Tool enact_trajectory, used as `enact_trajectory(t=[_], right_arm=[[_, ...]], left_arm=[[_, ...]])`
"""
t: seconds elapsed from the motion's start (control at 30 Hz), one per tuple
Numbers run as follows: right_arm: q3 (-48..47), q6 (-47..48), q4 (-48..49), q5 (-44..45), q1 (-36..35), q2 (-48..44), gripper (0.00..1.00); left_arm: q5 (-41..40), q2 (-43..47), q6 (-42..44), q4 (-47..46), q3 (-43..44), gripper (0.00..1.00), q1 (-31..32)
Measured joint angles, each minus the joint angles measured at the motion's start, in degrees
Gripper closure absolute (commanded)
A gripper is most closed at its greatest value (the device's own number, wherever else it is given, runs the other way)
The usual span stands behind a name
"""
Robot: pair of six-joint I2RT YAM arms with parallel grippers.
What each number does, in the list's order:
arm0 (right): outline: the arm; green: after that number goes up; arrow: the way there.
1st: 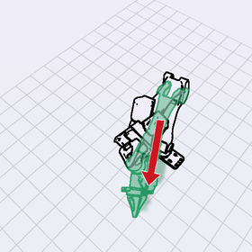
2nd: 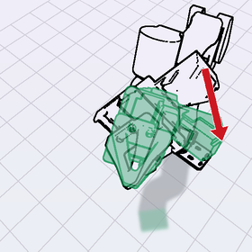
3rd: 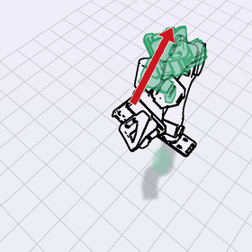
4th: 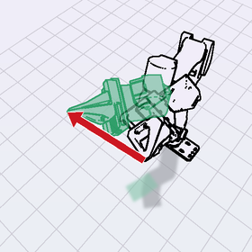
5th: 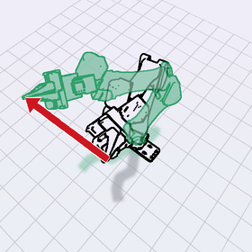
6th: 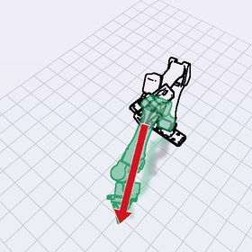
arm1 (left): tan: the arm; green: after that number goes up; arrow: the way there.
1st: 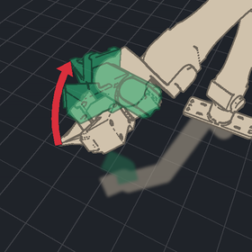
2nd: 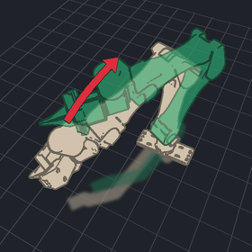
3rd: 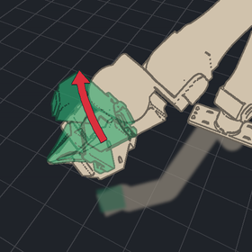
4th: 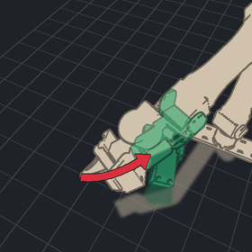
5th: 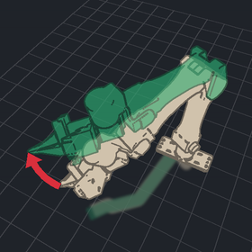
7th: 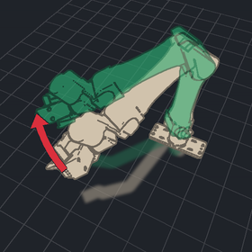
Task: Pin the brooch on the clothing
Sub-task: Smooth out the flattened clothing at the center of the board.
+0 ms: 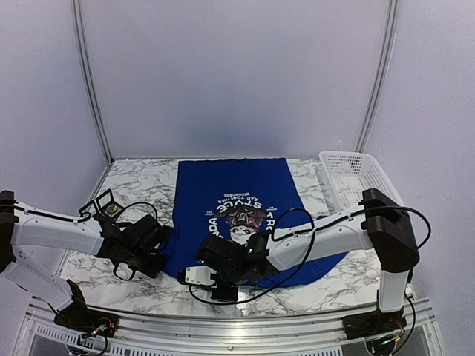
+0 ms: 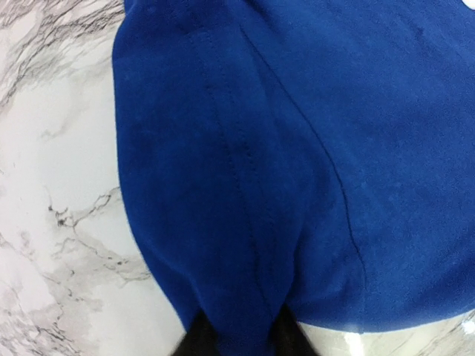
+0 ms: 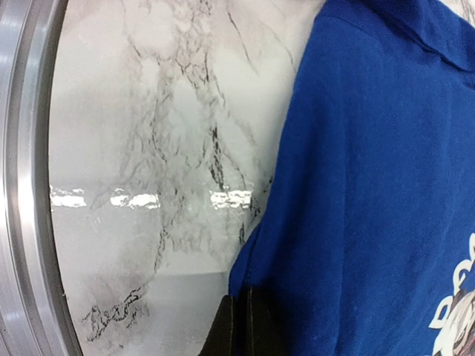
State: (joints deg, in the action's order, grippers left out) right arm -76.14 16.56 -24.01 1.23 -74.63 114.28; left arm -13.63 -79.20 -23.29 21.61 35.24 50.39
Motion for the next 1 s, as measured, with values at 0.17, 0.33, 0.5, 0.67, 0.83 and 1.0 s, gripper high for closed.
enact_trajectory(t=[0.17, 0.33, 0.5, 0.67, 0.83, 1.0], right_arm=[[-0.17, 0.22, -0.59, 0.37, 0.31, 0.28, 1.00], [-0.24, 0.24, -2.47, -3.63, 1.33, -0.83, 1.00], [-0.24, 0.11, -4.52, -10.40, 4.52, -6.93, 1.00], [-0.50, -0.20, -5.40, -16.76, 6.54, -12.87, 1.00], [-0.04, -1.01, -5.27, -21.90, 6.95, -13.46, 1.00], [0.85, -1.53, -4.59, -21.27, 6.84, -10.23, 0.95]], left_arm=[[0.61, 1.88, -0.68, 0.57, 0.00, 1.00, 0.02], [2.47, 8.57, -1.95, 1.25, 0.28, 0.99, 0.02], [4.63, 11.23, -3.43, 2.27, 0.70, 0.96, 0.02], [6.95, 12.70, -4.70, 4.37, 1.29, 0.94, -0.04], [9.20, 14.86, -8.15, 4.76, 1.14, 0.94, -0.04], [8.66, 14.93, -11.52, 4.74, -0.79, 0.94, -0.22]])
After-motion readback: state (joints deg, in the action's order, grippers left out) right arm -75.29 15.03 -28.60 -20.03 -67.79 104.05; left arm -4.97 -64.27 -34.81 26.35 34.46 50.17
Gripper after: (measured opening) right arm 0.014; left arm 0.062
